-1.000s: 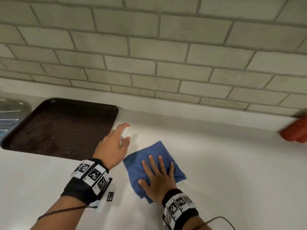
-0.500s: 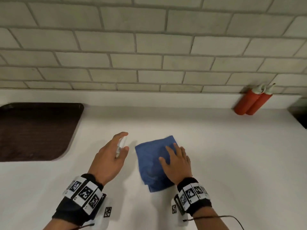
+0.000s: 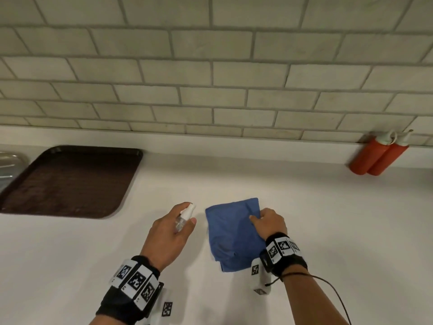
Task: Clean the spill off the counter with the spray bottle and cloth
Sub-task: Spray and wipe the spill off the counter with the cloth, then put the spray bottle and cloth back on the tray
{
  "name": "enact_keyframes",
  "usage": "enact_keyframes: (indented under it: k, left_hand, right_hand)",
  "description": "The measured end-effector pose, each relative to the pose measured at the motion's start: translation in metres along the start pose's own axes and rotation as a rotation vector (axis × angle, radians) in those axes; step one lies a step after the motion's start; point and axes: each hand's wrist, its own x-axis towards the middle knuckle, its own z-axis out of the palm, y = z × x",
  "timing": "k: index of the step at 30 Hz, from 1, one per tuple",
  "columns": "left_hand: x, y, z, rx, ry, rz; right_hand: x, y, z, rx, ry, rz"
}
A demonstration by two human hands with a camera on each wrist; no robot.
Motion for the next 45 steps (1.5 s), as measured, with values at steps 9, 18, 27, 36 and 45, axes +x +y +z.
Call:
enact_keyframes:
  k: [9, 18, 27, 36, 45]
  left_hand:
    - [0.007, -0.027, -0.018, -0.033, 0.036, -0.008]
    - [0.034, -0.088, -0.087, -0.173, 0.083, 0.042]
    - [0.083, -0.162, -0.186, -0.102, 0.208, 0.011]
    - [0.158, -0.235, -0.276, -0.083, 0.312, -0.035]
    - [0.233, -0.287, -0.32, -0.123, 0.312, -0.137]
  right_hand:
    - [-0.015, -0.008, 0.016, -0.05, 0.122, -0.135]
    - [-0.056, -0.08, 0.023, 0.092, 0.082, -0.202]
    - [-0.081, -0.221, 0.056, 0.024, 0.151, -0.422]
    - [-0.06, -0.398, 0.116, 0.084, 0.029, -0.573]
    - [-0.006, -0.515, 0.178, 0.257, -0.154, -0.538]
